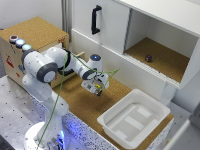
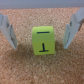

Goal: Push the yellow block to the right

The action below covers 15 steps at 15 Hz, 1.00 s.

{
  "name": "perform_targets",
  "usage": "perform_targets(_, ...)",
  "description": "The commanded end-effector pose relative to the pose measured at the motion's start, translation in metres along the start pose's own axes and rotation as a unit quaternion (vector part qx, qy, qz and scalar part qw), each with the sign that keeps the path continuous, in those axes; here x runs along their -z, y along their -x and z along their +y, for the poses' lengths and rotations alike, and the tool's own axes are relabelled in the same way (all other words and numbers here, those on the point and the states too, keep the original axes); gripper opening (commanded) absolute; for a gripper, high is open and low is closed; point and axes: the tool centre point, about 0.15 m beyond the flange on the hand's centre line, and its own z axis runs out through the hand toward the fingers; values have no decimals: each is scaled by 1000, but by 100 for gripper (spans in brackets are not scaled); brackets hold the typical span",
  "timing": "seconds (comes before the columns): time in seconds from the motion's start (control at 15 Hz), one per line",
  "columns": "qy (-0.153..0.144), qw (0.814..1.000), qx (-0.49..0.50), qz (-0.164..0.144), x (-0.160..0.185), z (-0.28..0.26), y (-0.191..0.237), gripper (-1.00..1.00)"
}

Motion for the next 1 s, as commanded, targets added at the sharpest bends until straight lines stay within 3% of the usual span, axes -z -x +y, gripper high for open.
perform_targets(0.0, -6, 1000, -6, -25, 2, -5, -8, 100)
perform_targets(0.33, -6, 1000, -6, -25, 2, -5, -8, 100)
perform_targets(0.4, 0, 1000, 0, -1, 0, 0, 0, 100)
perform_targets(0.47, 34, 999, -33, 12, 17, 1, 2, 100)
perform_targets(0.53, 44, 998, -49, 20, 31, 2, 4, 100)
perform_targets(0.6, 92, 993, -64, 31, 50, 2, 5, 100)
perform_targets(0.67, 121, 989, -74, 41, 72, -2, 7, 100)
perform_targets(0.8, 150, 985, -68, 50, 101, -13, 11, 100)
perform_targets(0.93, 149, 986, -59, 52, 116, -21, 15, 100)
